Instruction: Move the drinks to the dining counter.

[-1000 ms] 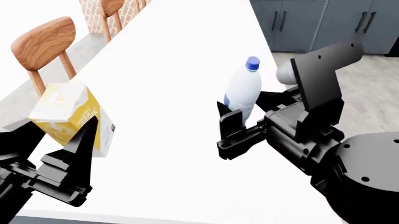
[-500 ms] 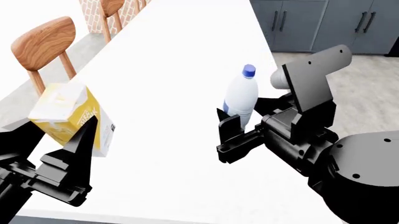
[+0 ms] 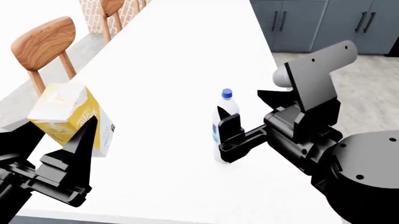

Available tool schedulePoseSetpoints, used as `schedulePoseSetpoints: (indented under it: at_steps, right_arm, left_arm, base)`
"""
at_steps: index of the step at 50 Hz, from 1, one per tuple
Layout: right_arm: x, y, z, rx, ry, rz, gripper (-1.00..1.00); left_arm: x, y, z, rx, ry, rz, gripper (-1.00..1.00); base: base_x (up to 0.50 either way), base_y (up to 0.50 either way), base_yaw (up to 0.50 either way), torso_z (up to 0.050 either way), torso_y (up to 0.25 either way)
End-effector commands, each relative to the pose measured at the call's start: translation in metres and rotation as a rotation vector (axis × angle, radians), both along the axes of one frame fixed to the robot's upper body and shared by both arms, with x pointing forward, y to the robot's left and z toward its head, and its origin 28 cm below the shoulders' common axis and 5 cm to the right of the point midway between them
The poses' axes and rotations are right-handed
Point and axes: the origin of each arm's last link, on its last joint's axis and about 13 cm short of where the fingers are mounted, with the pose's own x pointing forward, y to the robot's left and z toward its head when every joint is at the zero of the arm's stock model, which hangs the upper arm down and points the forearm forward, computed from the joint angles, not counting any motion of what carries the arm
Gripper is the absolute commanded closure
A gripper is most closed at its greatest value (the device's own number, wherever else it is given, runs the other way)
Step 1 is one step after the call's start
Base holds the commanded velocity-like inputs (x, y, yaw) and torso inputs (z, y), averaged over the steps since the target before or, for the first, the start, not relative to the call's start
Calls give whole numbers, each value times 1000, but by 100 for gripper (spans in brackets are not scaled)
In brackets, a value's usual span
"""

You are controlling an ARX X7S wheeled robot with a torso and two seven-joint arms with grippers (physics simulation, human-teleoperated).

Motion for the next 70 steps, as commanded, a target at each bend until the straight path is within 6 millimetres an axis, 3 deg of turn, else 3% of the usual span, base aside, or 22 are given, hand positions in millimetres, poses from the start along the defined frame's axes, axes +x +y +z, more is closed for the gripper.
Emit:
schedulePoseSetpoints:
  at_steps: [1, 17, 27, 36, 44, 54, 70]
  right_arm:
    - [0, 0, 3, -6, -10, -7, -100]
    - [-6, 0, 10, -1, -28, 8, -100]
    - [-31, -6, 24, 24, -88, 1, -100]
    - [-60, -13, 39, 39, -178, -28, -100]
    - [-76, -20, 52, 54, -235, -62, -100]
    - [-78, -21, 58, 57, -259, -69, -100]
    - [-78, -21, 63, 55, -272, -70, -100]
  left_arm:
    - [0, 1, 2, -8, -8, 3, 100]
    - [0, 0, 0, -8, -3, 4, 100]
    - [5, -5, -3, -4, 9, -13, 100]
    - [21, -19, -10, 13, 46, -72, 100]
    - [29, -31, -3, 71, 78, -104, 100]
    - [39, -42, 2, 158, 126, -118, 100]
    - [52, -50, -11, 194, 180, -147, 100]
  base:
    - [0, 0, 0, 0, 0]
    - [0, 0, 0, 0, 0]
    - [0, 0, 0, 0, 1]
    - [0, 0, 0, 1, 0]
    - [0, 0, 0, 0, 0]
    - [0, 0, 0, 0, 0]
    - [0, 0, 0, 0, 1]
